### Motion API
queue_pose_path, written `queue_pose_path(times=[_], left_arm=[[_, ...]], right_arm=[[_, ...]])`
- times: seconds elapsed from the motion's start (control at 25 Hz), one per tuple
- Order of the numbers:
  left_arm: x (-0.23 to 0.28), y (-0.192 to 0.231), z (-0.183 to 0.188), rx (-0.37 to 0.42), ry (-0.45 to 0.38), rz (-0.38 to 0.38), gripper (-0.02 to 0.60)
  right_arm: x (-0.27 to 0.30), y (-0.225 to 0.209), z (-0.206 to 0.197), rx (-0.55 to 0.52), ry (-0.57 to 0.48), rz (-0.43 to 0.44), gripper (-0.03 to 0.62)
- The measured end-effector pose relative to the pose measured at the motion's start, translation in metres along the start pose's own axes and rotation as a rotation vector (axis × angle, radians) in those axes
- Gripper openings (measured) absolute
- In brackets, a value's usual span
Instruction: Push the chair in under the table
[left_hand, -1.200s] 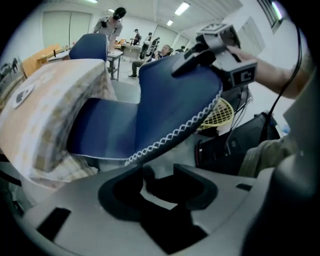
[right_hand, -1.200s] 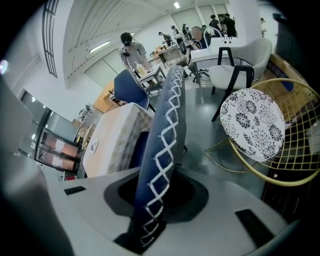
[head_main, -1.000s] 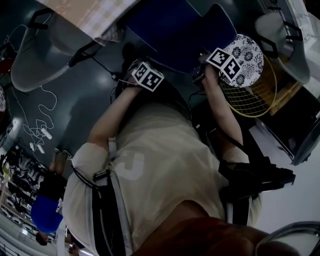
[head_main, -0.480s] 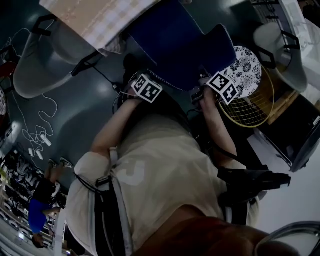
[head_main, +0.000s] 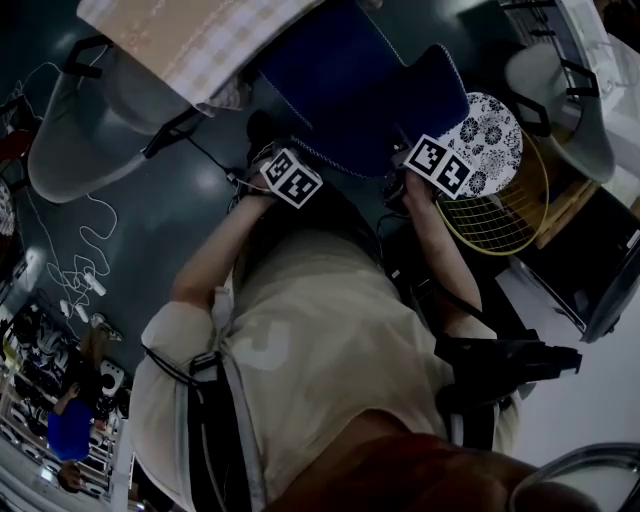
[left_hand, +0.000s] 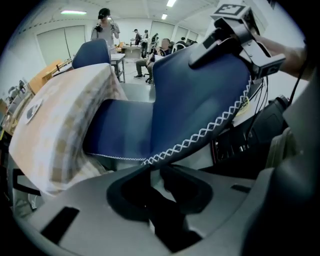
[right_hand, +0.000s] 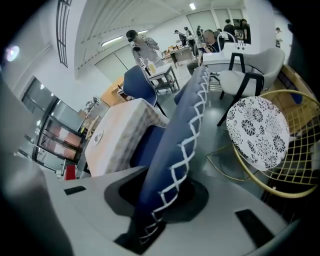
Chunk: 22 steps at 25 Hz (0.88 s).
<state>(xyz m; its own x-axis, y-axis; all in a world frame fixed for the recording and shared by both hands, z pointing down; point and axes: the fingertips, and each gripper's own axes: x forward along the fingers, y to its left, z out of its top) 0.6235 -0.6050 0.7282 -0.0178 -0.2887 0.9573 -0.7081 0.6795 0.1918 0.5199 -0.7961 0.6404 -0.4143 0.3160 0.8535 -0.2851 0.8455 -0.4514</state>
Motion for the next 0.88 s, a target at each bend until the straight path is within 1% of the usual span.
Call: queue_pose_path(times=[0.12,0.2,0.24,0.28,0.32,0.36,0.4,0.44,0.48,0.52,0.6,0.64,0.68,0.72,0.84,0.88], left_arm=[[-0.002,0.000,-0.001,0.031,0.015,-0.033,0.097],[-0.003,-0.002,-0.004,0.078,0.032,-0.047,0.078],[-0.005,-0.009,-0.005,0.095,0.041,-0.090,0.064],[-0.008,-0.025,-0.006,0.093,0.044,-0.179,0.033],[-0.011,-0.047,-0.006,0.064,0.040,-0.283,0.006],[-0.010,-0.066,-0.004,0.030,0.032,-0.336,0.006],[-0.006,-0.074,-0.004,0.022,0.029,-0.317,0.006],[0.000,-0.073,-0.005,0.040,0.033,-0.267,0.006],[0.001,-0.068,-0.005,0.050,0.039,-0.244,0.006],[-0.004,-0.061,-0.003,0.034,0.041,-0.260,0.006],[-0.026,-0.045,0.004,-0.033,0.017,-0.312,0.006],[-0.039,-0.040,0.009,-0.049,-0.009,-0.330,0.006],[-0.052,-0.035,0.012,-0.044,-0.035,-0.332,0.006],[-0.065,-0.028,0.015,-0.024,-0.063,-0.308,0.006],[-0.090,0.002,0.032,0.061,-0.164,-0.141,0.009],[-0.092,0.007,0.037,0.092,-0.185,-0.105,0.009]], right_arm=[[-0.001,-0.001,-0.001,-0.008,-0.001,0.005,0.090],[-0.001,-0.001,-0.002,-0.033,0.004,0.007,0.092],[-0.001,0.000,-0.002,-0.047,0.009,0.008,0.092],[0.000,0.001,-0.004,-0.059,0.016,0.009,0.092],[0.000,0.004,-0.006,-0.071,0.024,0.010,0.097],[0.001,0.008,-0.010,-0.083,0.035,0.011,0.100],[0.002,0.011,-0.013,-0.096,0.045,0.013,0.104],[0.003,0.015,-0.016,-0.105,0.053,0.016,0.106],[0.004,0.018,-0.017,-0.109,0.055,0.020,0.107],[0.004,0.019,-0.016,-0.110,0.054,0.024,0.109],[0.003,0.017,-0.017,-0.119,0.057,0.022,0.112],[0.002,0.016,-0.017,-0.128,0.061,0.018,0.112],[0.001,0.015,-0.017,-0.138,0.066,0.015,0.112],[0.001,0.015,-0.018,-0.144,0.069,0.013,0.112],[-0.001,0.009,-0.019,-0.153,0.077,0.006,0.110],[-0.003,0.006,-0.019,-0.164,0.082,0.004,0.109]])
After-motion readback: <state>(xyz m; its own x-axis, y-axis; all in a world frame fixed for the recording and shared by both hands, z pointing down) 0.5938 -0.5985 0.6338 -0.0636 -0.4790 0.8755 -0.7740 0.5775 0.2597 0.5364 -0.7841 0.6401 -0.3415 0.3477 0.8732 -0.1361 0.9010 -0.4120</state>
